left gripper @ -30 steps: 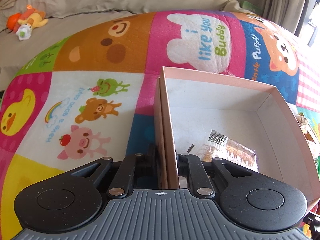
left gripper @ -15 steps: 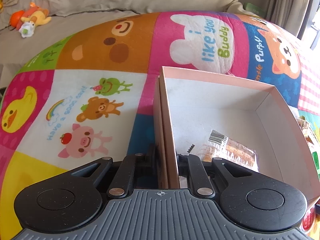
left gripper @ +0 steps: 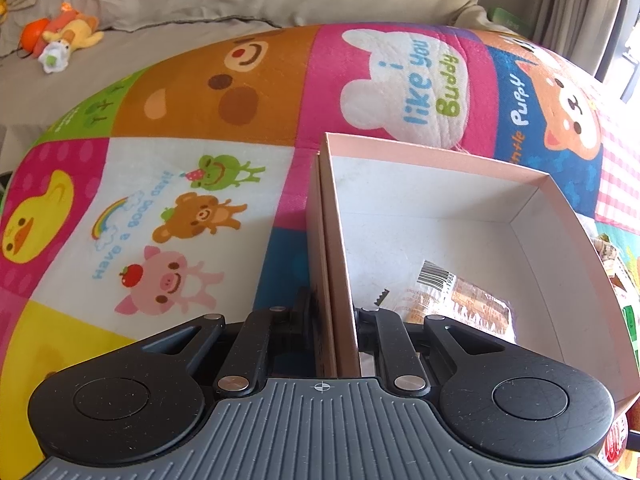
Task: Organize objects
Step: 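Lift the red paddle snack over the box and release it inside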
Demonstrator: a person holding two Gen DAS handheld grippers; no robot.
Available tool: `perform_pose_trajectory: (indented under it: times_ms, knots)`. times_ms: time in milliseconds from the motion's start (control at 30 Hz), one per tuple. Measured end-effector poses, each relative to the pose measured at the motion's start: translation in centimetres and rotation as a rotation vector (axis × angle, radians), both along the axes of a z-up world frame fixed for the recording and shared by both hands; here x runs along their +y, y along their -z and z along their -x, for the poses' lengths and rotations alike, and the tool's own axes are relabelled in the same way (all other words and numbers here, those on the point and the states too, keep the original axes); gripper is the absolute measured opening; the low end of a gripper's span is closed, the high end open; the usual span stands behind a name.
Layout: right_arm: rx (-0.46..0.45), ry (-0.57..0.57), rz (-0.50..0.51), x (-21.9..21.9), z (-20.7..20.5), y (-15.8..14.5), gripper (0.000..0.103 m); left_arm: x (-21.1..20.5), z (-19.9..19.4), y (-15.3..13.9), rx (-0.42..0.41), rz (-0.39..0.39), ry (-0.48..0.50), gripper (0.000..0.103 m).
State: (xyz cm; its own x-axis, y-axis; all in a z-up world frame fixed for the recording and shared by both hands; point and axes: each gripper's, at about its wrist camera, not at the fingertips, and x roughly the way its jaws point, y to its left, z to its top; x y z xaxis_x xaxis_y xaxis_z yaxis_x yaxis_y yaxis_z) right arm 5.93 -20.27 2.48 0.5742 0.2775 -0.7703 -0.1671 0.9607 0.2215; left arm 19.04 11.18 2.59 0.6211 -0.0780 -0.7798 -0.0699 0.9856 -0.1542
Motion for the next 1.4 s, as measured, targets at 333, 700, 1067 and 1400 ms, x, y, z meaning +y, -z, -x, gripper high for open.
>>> perform_pose_trajectory:
  times_ms: [333, 700, 1067, 1400]
  knots:
    - [-0.093, 0.018, 0.146, 5.9, -1.8, 2.1, 0.084, 0.0, 0.1, 0.0, -0.002, -0.001, 0.003, 0.015]
    - [-0.201, -0.279, 0.306, 4.3, 2.7, 1.6, 0.067, 0.0, 0.1, 0.0, -0.001, -0.004, 0.003, 0.015]
    - [-0.206, -0.167, 0.312, 0.7, 3.6, 1.2, 0.079, -0.1, 0.1, 0.0, 0.0, -0.009, 0.006, 0.015]
    - [-0.174, -0.123, 0.209, 0.4, 3.6, 2.3, 0.082, -0.4, 0.1, 0.0, 0.0, -0.03, 0.017, 0.015]
